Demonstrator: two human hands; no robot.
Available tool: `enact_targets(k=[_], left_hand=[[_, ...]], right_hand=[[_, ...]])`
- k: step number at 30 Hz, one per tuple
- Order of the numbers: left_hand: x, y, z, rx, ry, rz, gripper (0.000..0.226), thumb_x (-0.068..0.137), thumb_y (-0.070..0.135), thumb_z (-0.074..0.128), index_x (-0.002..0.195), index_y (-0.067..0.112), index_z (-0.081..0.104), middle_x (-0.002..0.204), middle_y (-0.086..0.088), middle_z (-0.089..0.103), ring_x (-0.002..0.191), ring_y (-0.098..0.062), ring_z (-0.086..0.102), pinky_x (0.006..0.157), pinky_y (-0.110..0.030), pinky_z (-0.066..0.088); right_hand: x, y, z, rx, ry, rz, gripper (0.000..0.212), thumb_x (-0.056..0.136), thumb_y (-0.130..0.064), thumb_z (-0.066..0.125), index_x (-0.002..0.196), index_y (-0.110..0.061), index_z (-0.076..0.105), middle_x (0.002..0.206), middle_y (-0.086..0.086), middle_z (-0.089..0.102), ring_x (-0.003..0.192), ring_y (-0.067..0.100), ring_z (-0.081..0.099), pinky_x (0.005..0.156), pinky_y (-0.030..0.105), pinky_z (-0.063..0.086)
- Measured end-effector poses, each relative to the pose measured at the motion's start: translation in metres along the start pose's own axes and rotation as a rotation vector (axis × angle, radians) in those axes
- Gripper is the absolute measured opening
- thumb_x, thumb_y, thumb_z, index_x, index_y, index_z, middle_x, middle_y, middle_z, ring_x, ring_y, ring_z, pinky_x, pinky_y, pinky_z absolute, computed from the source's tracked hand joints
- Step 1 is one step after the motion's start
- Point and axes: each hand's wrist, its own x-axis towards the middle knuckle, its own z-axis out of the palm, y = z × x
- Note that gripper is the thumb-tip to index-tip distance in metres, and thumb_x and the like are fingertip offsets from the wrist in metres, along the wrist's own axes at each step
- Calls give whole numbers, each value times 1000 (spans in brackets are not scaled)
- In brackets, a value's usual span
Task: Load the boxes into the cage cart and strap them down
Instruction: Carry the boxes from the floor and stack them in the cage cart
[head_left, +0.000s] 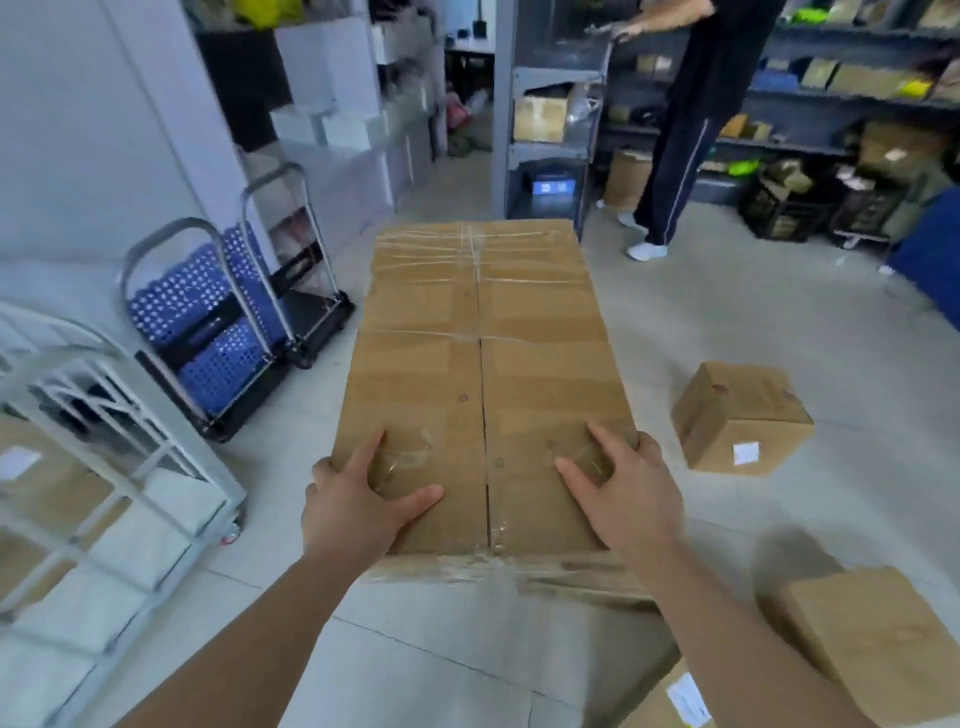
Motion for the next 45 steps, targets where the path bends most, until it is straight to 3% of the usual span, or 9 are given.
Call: enact_targets(k=[6,18,29,35,41,45], left_hand=[[9,-83,-109,-49,170,-173,108,46,86,63,140,56,21,129,-5,37,120,-29,44,99,-45,44],[1,-264,-306,-12,432,-434,109,42,94,53,139,56,22,130,-9,39,119,-33,46,91,-41,47],[8,-370,-403,-78,612,-669,112,40,94,54,140,52,26,131,-12,40,117,-32,49,91,-40,46],[42,-414,-448,-87,696,-799,111,39,94,54,139,53,28,132,-13,41,116,-32,50,89,-40,48],[64,-460,-482,-126,776,-924,106,42,92,57,137,55,29,129,-12,42,114,-33,51,88,-40,48],[58,-493,-501,-130,801,-1007,108,42,93,56,138,54,28,129,-12,43,112,-32,52,87,-39,49]], right_hand=[[8,-144,43,93,-90,-197,64,76,-68,54,135,-46,43,131,4,45,112,24,54,88,35,46],[-49,-420,143,187,-221,-537,63,78,-66,55,135,-40,47,128,4,47,106,23,57,83,33,47],[-70,-604,228,202,-371,-787,62,77,-66,56,133,-40,49,133,5,47,111,25,56,85,35,47],[-58,-701,280,201,-467,-929,61,79,-66,55,134,-40,48,133,6,47,112,24,55,74,31,41],[-60,-787,326,196,-563,-1054,62,78,-68,53,134,-41,47,132,5,47,109,25,58,84,35,49],[-84,-832,355,199,-631,-1125,63,78,-69,53,134,-41,47,130,5,49,109,24,58,80,34,47]])
